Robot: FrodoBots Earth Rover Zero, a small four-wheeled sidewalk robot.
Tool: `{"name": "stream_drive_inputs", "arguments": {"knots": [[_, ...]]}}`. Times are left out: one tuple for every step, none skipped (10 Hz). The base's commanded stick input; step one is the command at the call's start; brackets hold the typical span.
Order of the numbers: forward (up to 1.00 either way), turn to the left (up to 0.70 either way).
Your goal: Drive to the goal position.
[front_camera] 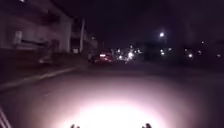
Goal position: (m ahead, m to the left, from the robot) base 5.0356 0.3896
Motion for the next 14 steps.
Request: {"name": "stream_drive_inputs", "arguments": {"knots": [[0.7,0.0],[0.7,0.0],[0.7,0.0],[0.7,0.0],[0.7,0.0],[0.7,0.0],[0.7,0.0],[0.7,0.0],[0.7,0.0],[0.7,0.0],[0.7,0.0],[0.7,0.0],[0.7,0.0],[0.7,0.0]]}}
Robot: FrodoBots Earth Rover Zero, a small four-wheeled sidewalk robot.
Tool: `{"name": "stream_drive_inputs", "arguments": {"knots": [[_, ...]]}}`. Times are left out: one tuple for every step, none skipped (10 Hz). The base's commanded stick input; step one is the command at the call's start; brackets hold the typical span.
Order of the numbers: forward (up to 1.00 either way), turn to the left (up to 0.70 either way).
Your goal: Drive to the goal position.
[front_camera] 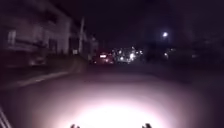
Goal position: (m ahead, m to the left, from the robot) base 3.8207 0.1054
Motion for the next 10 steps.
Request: {"name": "stream_drive_inputs", "arguments": {"knots": [[0.7,0.0],[0.7,0.0],[0.7,0.0],[0.7,0.0],[0.7,0.0],[0.7,0.0],[0.7,0.0],[0.7,0.0],[0.7,0.0],[0.7,0.0]]}}
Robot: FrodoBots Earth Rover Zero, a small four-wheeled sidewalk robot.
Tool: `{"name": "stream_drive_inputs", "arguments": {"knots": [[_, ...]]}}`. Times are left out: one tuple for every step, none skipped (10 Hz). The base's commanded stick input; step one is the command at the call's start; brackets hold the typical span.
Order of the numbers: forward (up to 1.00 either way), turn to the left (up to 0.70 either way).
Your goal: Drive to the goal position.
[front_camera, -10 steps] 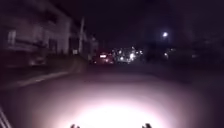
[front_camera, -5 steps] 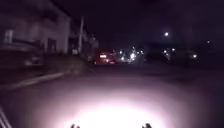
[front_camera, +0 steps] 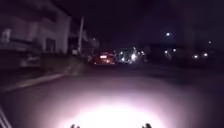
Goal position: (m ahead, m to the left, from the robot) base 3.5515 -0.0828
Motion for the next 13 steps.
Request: {"name": "stream_drive_inputs", "arguments": {"knots": [[0.7,0.0],[0.7,0.0],[0.7,0.0],[0.7,0.0],[0.7,-0.03],[0.7,-0.11],[0.7,-0.18],[0.7,-0.26],[0.7,-0.33],[0.7,-0.28],[0.7,-0.18],[0.7,-0.08],[0.7,0.0]]}}
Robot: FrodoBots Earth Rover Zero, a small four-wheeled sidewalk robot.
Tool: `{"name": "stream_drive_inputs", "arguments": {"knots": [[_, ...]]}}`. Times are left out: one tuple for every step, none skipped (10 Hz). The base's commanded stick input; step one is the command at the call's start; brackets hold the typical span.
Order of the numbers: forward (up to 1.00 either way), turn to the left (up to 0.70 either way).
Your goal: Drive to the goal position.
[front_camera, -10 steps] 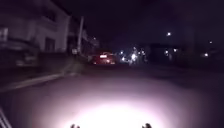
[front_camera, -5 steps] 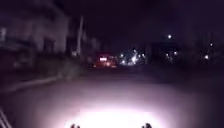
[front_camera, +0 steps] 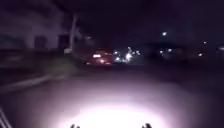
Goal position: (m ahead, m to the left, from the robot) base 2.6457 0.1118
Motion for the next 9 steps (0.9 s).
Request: {"name": "stream_drive_inputs", "arguments": {"knots": [[0.7,0.0],[0.7,0.0],[0.7,0.0],[0.7,0.0],[0.7,0.0],[0.7,0.0],[0.7,0.0],[0.7,0.0],[0.7,0.0]]}}
